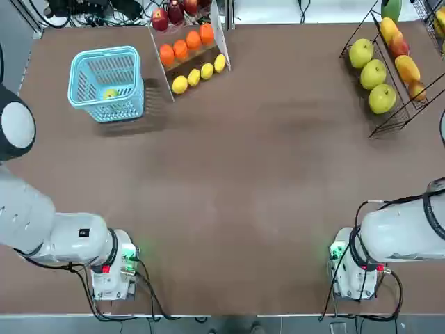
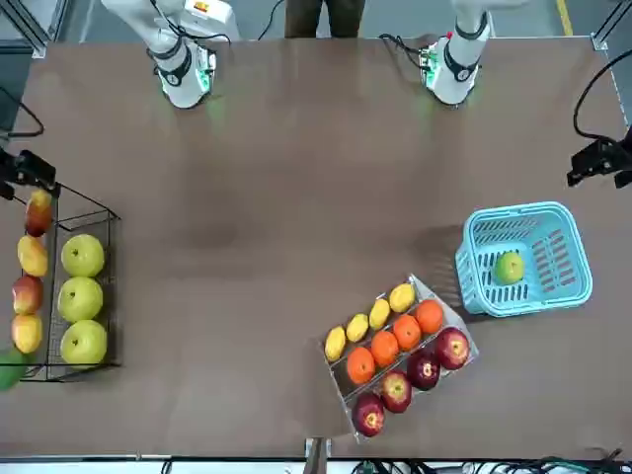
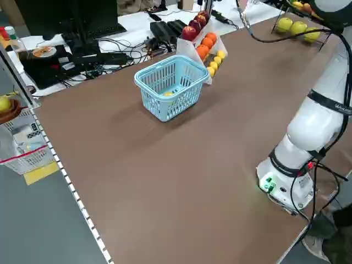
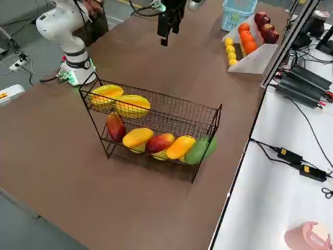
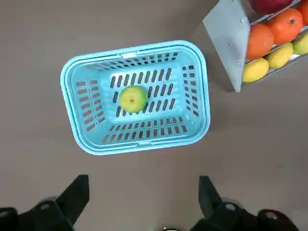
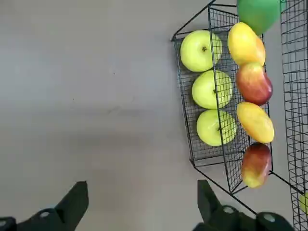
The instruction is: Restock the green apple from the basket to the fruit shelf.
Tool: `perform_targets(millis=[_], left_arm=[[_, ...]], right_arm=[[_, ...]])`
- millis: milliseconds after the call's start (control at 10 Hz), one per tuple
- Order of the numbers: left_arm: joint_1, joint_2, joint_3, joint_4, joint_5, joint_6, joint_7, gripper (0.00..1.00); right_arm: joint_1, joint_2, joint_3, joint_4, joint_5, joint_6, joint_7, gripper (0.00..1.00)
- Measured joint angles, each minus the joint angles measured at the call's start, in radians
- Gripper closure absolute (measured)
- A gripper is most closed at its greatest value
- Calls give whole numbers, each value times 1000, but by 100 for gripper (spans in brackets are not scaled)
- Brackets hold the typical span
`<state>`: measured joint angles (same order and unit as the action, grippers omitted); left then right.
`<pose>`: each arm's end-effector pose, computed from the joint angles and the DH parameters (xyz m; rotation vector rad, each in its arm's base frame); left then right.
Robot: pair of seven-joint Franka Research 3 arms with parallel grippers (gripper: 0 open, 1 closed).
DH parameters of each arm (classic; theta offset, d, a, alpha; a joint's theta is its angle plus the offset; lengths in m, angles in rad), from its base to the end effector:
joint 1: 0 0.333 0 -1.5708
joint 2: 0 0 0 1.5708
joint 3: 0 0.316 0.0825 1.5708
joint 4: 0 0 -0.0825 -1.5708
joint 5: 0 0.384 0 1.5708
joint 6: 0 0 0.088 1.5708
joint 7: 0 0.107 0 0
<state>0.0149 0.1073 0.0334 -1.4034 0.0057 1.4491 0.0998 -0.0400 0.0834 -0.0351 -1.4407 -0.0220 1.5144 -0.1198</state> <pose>0.5748 0.0273 0.6316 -3.1344 0.0800 0.0973 0.5735 -0.0447 0.6336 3.1170 0.0681 -0.0187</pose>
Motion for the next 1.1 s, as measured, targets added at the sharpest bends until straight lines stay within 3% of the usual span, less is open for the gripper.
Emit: perform_targets(millis=[300, 500, 800, 1100], left_arm=[[106, 0, -83, -1, 0, 8, 1, 0], [121, 17, -85, -13, 0, 21, 2, 0], [160, 115, -84, -26, 0, 145, -1, 0], [169, 199, -85, -31, 0, 198, -24, 0]], right_arm=[[3, 0, 5, 6, 2, -18, 0, 0], [11, 0, 10, 6, 2, -26, 0, 0], [17, -1, 9, 6, 0, -37, 2, 0], [17, -11, 8, 6, 2, -78, -9, 0]])
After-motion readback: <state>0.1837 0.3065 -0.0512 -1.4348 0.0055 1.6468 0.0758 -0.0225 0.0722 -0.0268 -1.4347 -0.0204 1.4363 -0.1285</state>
